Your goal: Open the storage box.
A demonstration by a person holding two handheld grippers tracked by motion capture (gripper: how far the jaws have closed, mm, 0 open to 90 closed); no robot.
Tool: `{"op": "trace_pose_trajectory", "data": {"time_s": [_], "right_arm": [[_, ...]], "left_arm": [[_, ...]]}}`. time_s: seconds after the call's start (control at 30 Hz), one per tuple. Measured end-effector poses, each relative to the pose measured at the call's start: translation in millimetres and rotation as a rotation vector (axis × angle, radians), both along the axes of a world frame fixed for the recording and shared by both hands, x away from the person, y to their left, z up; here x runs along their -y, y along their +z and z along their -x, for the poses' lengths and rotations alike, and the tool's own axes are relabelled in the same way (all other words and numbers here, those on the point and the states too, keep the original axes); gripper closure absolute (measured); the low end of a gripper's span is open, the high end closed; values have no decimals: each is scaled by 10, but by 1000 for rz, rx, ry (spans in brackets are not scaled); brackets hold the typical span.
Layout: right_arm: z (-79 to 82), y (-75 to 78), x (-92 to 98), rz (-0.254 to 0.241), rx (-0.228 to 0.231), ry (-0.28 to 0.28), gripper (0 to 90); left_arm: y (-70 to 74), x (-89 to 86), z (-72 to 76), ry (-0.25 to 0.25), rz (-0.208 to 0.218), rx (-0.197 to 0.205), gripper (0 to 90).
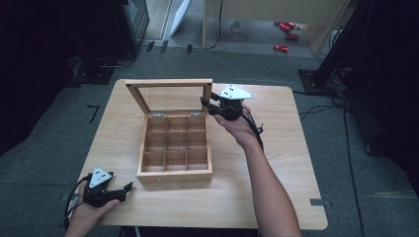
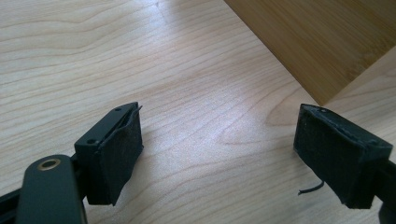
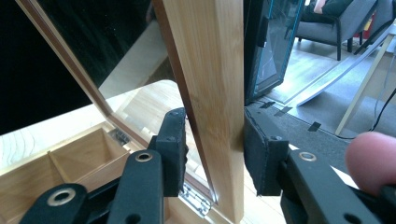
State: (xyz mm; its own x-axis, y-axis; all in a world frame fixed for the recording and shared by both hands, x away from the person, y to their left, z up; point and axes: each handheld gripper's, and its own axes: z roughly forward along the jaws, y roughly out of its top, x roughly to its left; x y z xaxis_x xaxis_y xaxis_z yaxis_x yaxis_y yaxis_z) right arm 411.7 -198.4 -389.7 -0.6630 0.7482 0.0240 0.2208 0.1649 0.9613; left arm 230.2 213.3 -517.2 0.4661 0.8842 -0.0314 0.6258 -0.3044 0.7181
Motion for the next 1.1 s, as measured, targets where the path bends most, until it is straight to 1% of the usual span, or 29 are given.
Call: {"op": "trace_pose_trajectory", "data": {"time_s": [0.1, 0.3, 0.53, 0.83, 0.9, 1.1], "right_arm": [[-63, 17, 18, -14, -12, -11, 661], [-224, 50, -11, -36, -59, -66, 674], [-385, 50, -32, -66, -112, -113, 676], [-505, 35, -54, -99, -178, -179, 673], [-520, 28, -53, -106, -187, -185, 672], [-539, 16, -57, -112, -190, -195, 670]], "left_arm": [[1, -2, -2, 0, 2, 0, 158], [0, -3, -3, 0, 5, 0, 158], [1, -7, -4, 0, 11, -3, 158], [0, -11, -5, -1, 15, -3, 158], [1, -11, -5, -2, 13, -3, 158], [1, -10, -5, -3, 12, -3, 158]]}}
